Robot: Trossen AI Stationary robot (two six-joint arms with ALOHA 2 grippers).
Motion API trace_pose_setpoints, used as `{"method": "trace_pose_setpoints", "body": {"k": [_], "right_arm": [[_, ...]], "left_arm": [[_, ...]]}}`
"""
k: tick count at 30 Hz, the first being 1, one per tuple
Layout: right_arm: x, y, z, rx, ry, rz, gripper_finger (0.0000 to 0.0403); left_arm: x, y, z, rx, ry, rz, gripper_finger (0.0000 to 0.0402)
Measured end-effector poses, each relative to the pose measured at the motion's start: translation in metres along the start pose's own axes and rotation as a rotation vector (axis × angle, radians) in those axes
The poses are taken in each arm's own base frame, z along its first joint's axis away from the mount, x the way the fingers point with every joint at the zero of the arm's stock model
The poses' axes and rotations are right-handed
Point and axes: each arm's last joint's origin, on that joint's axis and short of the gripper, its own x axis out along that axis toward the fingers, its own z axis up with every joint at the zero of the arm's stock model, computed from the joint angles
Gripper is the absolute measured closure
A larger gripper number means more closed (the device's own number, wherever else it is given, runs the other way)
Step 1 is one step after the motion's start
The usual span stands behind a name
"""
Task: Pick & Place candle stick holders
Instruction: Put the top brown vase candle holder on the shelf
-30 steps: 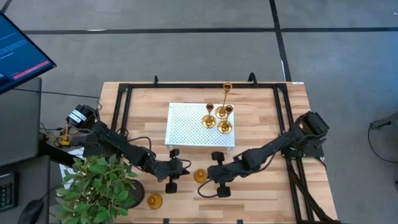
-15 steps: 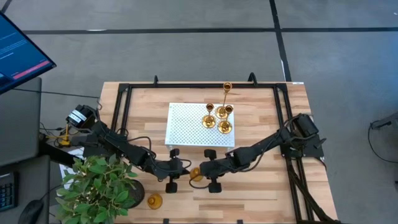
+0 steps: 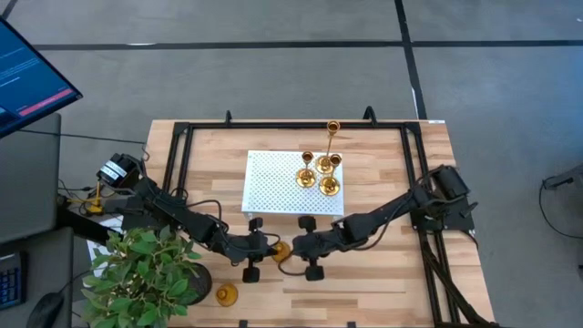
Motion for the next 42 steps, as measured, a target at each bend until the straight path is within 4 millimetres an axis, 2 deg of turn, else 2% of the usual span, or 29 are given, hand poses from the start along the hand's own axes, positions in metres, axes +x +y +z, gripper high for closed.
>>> {"method": "trace_pose_setpoints", "body": {"k": [10, 20, 26, 33, 42], "right_arm": [[-0.029, 0.022, -0.001, -0.028, 0.044, 0.016, 0.0403], [-0.045, 0.030, -0.005, -0.037, 0.079, -0.055, 0.0403], [-0.071, 0.030, -0.002, -0.076, 0.073, -0.163, 0.0403], [-0.098, 0.033, 0.001, -0.129, -0.011, -0.128, 0.0403], [-0.116, 0.016, -0.037, -0.081, -0.215, -0.071, 0.0403]], "left_arm": [[-0.005, 0.000, 0.006, 0.029, -0.028, 0.008, 0.0398], [-0.015, 0.003, 0.010, 0.045, -0.029, 0.031, 0.0399], [-0.015, 0.002, 0.009, 0.073, -0.027, 0.030, 0.0399], [-0.017, -0.002, 0.008, 0.104, -0.023, -0.002, 0.0398], [-0.017, -0.002, 0.008, 0.112, -0.023, -0.001, 0.0397]]}}
